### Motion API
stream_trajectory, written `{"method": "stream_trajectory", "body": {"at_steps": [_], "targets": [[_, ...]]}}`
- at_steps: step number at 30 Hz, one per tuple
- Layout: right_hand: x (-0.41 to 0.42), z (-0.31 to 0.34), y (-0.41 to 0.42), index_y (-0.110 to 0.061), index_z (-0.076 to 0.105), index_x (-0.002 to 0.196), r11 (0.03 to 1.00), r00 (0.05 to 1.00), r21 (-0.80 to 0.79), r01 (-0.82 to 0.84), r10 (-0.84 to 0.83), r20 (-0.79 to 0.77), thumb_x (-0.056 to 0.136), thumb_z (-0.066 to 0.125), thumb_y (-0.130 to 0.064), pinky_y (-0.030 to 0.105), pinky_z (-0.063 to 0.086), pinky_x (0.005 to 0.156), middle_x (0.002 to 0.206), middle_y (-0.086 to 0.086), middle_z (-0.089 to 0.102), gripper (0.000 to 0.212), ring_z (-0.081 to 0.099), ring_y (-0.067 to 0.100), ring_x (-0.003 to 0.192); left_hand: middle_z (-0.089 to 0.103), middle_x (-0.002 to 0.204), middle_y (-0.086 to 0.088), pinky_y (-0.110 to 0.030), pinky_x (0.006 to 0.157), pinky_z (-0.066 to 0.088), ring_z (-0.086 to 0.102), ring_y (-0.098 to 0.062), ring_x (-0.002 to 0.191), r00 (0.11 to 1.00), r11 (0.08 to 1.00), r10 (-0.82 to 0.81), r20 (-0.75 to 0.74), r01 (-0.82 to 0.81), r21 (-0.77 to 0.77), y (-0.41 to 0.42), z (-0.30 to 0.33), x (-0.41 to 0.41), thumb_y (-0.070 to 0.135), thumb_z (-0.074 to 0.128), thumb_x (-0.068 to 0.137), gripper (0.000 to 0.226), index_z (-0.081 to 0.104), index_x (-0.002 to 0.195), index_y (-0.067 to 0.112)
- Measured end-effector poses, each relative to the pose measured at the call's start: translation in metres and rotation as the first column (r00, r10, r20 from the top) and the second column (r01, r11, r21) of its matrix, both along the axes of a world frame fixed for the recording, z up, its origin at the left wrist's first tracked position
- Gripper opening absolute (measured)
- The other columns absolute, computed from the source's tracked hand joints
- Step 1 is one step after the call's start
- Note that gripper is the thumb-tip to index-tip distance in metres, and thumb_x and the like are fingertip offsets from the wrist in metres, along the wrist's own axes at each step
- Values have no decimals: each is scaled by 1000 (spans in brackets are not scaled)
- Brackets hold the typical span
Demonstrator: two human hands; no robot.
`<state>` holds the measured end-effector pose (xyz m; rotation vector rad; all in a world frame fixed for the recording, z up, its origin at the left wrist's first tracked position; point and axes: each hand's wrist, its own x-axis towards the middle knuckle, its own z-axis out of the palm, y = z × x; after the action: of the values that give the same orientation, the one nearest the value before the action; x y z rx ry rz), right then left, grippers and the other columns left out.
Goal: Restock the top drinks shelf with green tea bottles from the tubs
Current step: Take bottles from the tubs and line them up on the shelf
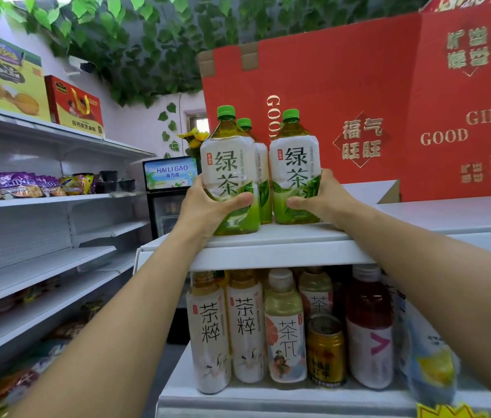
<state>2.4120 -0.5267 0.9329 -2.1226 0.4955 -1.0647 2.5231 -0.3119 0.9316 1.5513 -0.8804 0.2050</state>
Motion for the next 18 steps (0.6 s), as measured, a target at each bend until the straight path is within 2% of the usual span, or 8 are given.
{"method": "stream_trajectory", "body": {"at_steps": [4, 6, 9, 11, 13, 18], "targets": [[-16, 3, 18, -14, 30, 138, 997, 998, -57, 56, -57, -12, 76, 81, -36, 47, 45, 106, 132, 8, 48, 84, 51, 27, 121, 60, 128, 3, -39, 103, 49, 57, -15, 117, 995, 994, 85, 44, -88, 59, -4, -2, -8, 53, 87, 67, 92, 41, 139, 20], [-33, 1, 30, -10, 27, 144, 987, 994, -131, 97, -102, -28, 83, 76, -34, 43, 40, 109, 138, 12, 43, 82, 46, 29, 127, 55, 137, 0, -43, 107, 46, 53, -20, 125, 983, 981, 158, 96, -167, 96, -3, -3, -15, 57, 82, 71, 97, 33, 146, 19], [-64, -11, 53, -11, 34, 143, 954, 991, -277, 116, -128, -26, 89, 68, -32, 38, 36, 105, 136, 12, 42, 67, 43, 28, 126, 43, 148, -5, -45, 113, 38, 43, -26, 136, 969, 966, 221, 112, -233, 109, 8, -16, -37, 51, 77, 81, 97, 22, 154, 18], [-87, -26, 64, -14, 41, 141, 930, 993, -350, 116, -113, 28, 90, 66, -32, 40, 39, 106, 134, 9, 45, 59, 43, 25, 127, 40, 149, -4, -47, 116, 35, 38, -24, 140, 961, 964, 246, 128, -257, 73, 19, -30, -61, 49, 75, 84, 90, 26, 154, 21], [-115, -45, 73, -16, 46, 140, 897, 990, -420, 138, -110, 91, 91, 65, -30, 43, 41, 104, 137, 5, 48, 54, 43, 23, 129, 41, 148, 0, -43, 116, 35, 39, -19, 139, 959, 971, 229, 165, -237, 26, 27, -47, -94, 47, 73, 86, 78, 35, 151, 25], [-214, -105, 82, -17, 56, 131, 819, 976, -532, 215, -172, 131, 89, 59, -35, 43, 49, 91, 123, 1, 58, 45, 56, 24, 114, 58, 119, 14, -25, 96, 47, 56, -2, 111, 952, 988, 139, 274, -114, -107, 28, -104, -193, 41, 71, 90, 42, 58, 129, 30]]}}
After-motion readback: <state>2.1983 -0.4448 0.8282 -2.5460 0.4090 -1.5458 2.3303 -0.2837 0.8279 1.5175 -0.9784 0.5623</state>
